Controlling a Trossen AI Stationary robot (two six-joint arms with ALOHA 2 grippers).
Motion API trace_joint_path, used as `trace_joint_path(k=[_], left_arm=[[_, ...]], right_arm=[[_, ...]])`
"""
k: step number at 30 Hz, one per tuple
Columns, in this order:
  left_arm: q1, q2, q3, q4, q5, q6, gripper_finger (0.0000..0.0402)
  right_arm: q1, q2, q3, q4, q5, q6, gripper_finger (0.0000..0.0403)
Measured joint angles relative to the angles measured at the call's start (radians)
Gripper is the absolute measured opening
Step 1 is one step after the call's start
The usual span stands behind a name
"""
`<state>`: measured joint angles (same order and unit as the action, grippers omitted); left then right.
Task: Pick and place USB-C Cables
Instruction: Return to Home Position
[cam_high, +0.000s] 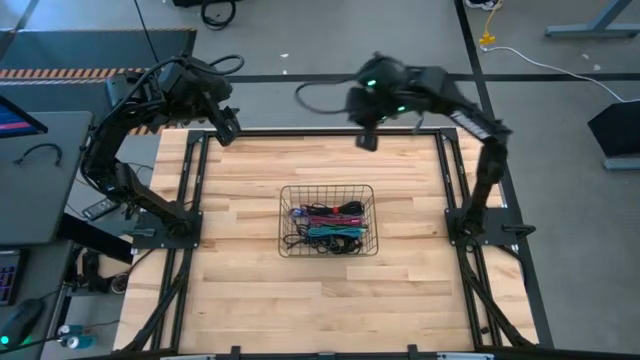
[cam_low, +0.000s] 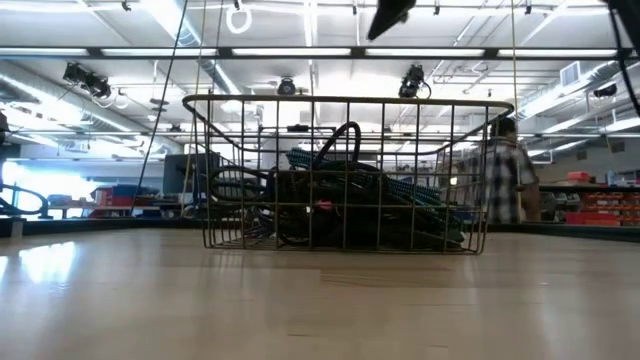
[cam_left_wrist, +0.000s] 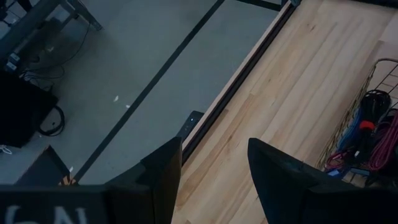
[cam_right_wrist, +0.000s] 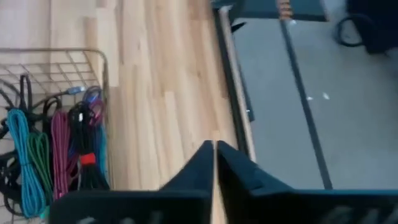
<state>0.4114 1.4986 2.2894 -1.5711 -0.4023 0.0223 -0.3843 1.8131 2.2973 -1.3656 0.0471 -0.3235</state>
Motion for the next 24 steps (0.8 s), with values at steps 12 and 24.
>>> trace_joint_path(k=[12, 24], left_arm=[[0.0, 0.0, 0.0, 0.001, 0.0, -0.018, 0.019], [0.0, 0.0, 0.0, 0.003, 0.008, -0.064, 0.019]], right_arm=[[-0.051, -0.256, -0.009, 0.111, 0.007, 0.092, 0.0002], [0.032, -0.471, -0.009, 0.21, -0.027, 0.175, 0.0001]])
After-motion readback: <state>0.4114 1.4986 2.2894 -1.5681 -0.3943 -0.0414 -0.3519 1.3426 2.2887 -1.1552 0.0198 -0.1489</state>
